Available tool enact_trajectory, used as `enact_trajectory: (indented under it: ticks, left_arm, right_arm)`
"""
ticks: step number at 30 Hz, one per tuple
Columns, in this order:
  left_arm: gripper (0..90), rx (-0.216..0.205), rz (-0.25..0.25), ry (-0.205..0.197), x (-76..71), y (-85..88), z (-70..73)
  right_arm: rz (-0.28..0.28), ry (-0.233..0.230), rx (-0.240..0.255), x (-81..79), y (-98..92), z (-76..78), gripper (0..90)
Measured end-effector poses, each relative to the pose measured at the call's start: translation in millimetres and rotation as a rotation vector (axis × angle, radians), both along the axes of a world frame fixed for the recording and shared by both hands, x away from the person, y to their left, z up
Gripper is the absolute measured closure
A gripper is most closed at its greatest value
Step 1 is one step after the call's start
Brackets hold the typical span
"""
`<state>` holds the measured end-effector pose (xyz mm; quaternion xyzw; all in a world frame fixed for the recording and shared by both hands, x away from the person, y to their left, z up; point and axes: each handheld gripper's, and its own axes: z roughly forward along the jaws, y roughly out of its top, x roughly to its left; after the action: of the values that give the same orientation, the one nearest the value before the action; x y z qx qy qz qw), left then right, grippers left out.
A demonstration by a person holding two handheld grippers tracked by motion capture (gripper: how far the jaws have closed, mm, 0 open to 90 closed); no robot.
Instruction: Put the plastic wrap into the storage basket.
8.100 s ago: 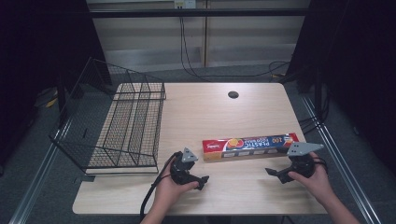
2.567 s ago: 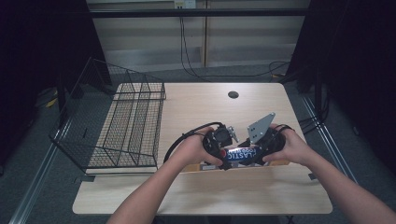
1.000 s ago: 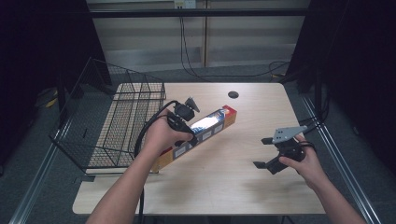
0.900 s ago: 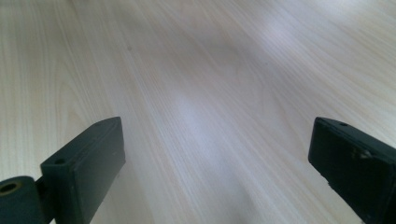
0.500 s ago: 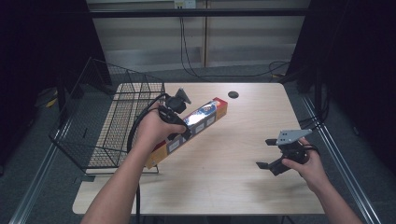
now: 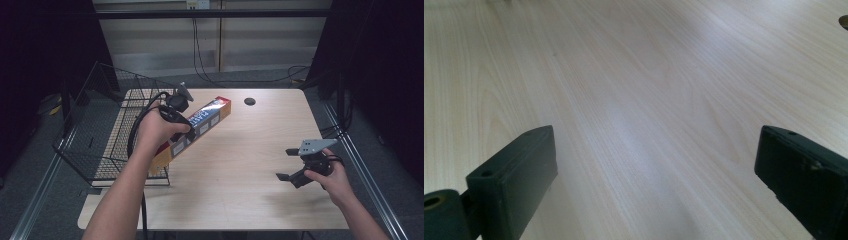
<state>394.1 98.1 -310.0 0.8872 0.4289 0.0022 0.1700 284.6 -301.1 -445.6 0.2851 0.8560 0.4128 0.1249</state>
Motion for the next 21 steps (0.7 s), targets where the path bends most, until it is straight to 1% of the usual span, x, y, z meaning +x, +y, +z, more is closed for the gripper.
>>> enact_trajectory:
  ticks: [3, 5, 6, 8, 9, 10, 12, 14, 16, 17, 18, 19, 21]
  left_arm:
    - [43.0, -0.005, 0.029, -0.003, 1.7, 4.3, 3.5]
    - [43.0, -0.004, 0.032, 0.0, 2.4, 5.6, 4.9]
    - [43.0, 0.01, 0.037, 0.009, 3.8, 8.8, 8.2]
    - [43.0, 0.008, 0.043, 0.007, 4.3, 10.3, 9.1]
    - [43.1, 0.007, 0.065, 0.006, 5.6, 13.2, 11.8]
    - [43.0, 0.007, 0.065, 0.006, 5.6, 13.2, 11.8]
    - [43.1, 0.007, 0.086, 0.0, 7.4, 18.6, 16.2]
    - [43.0, 0.008, 0.089, -0.002, 7.7, 20.7, 17.9]
    - [43.1, 0.006, 0.126, -0.012, 7.8, 26.4, 22.7]
    - [43.1, 0.016, 0.115, -0.01, 8.7, 29.7, 24.7]
    - [43.1, 0.01, 0.138, -0.012, 8.4, 31.3, 25.8]
    - [43.1, 0.012, 0.14, -0.016, 8.7, 33.6, 27.1]
    - [43.1, 0.004, 0.165, -0.016, 8.3, 37.1, 29.5]
  right_arm:
    - [0.002, -0.001, 0.002, 0.0, -0.3, -0.7, 3.1]
    - [0.003, -0.003, 0.0, 0.1, -0.7, -1.0, 3.1]
    - [0.004, 0.001, 0.004, 0.2, -1.0, -1.1, 3.1]
    - [0.002, 0.004, 0.007, 0.4, -1.8, -1.5, 2.9]
    - [-0.003, 0.003, 0.008, 0.2, -2.2, -1.7, 2.9]
    - [0.0, 0.005, 0.012, 0.3, -2.5, -1.8, 2.9]
    - [0.0, 0.004, 0.013, 0.3, -2.9, -2.1, 2.8]
    - [0.0, 0.005, 0.015, 0.1, -2.9, -2.1, 2.9]
    - [-0.002, 0.005, 0.015, 0.0, -2.4, -2.7, 2.7]
    - [-0.009, 0.004, 0.022, 0.1, -2.4, -3.1, 2.7]
    - [-0.015, 0.005, 0.026, 0.5, -2.8, -3.2, 2.7]
    - [-0.016, 0.01, 0.031, 0.8, -3.0, -3.4, 2.7]
    - [-0.017, 0.006, 0.026, 1.0, -3.2, -3.7, 2.7]
